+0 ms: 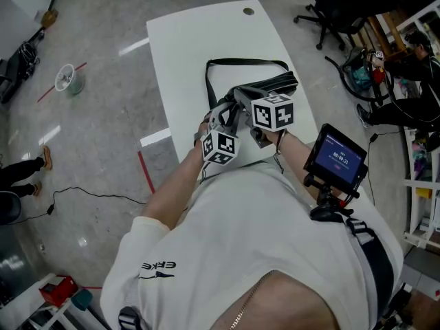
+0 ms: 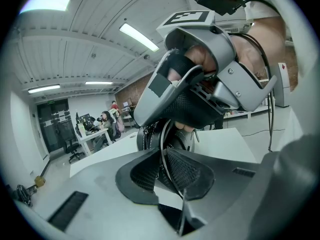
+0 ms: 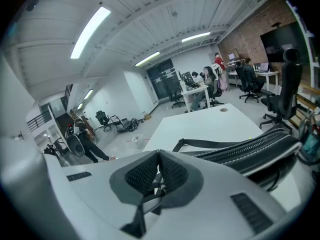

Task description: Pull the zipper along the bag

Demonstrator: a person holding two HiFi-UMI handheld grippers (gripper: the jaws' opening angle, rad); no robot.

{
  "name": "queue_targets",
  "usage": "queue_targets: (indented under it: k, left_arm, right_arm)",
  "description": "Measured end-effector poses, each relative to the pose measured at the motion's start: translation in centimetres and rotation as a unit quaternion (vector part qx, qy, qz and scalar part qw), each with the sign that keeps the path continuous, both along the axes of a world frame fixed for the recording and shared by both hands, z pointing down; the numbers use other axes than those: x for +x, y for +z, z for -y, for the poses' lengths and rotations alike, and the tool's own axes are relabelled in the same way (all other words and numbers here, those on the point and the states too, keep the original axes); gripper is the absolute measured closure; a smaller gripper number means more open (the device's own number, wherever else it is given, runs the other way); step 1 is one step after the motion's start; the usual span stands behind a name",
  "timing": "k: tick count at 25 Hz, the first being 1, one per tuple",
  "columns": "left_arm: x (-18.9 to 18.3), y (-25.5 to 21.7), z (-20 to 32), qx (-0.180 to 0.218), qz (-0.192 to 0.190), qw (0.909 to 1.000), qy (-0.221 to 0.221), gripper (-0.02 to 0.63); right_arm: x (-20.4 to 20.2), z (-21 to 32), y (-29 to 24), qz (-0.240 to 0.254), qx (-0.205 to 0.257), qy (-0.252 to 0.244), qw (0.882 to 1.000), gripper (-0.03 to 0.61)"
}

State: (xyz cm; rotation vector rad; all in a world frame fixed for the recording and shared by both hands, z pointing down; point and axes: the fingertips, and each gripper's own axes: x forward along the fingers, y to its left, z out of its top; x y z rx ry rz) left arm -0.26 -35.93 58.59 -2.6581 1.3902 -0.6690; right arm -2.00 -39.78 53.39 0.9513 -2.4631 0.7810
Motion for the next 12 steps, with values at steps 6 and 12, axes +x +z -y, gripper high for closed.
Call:
queue_targets:
  k: [6, 12]
  left_arm:
    - [0.77, 0.56, -0.02, 0.001, 0.001, 1.0000, 0.003, 0.563]
    - [0.42, 0.38, -0.01, -0.007, -0.003, 1.0000, 0.003, 0.563]
  right_arm:
    - [0.72, -0.09, 0.51, -0.006, 0.010, -0.001, 1.000, 0.565]
    - [0.27, 0.09, 0.36, -0.019, 0.027, -0.017, 0.999, 0.565]
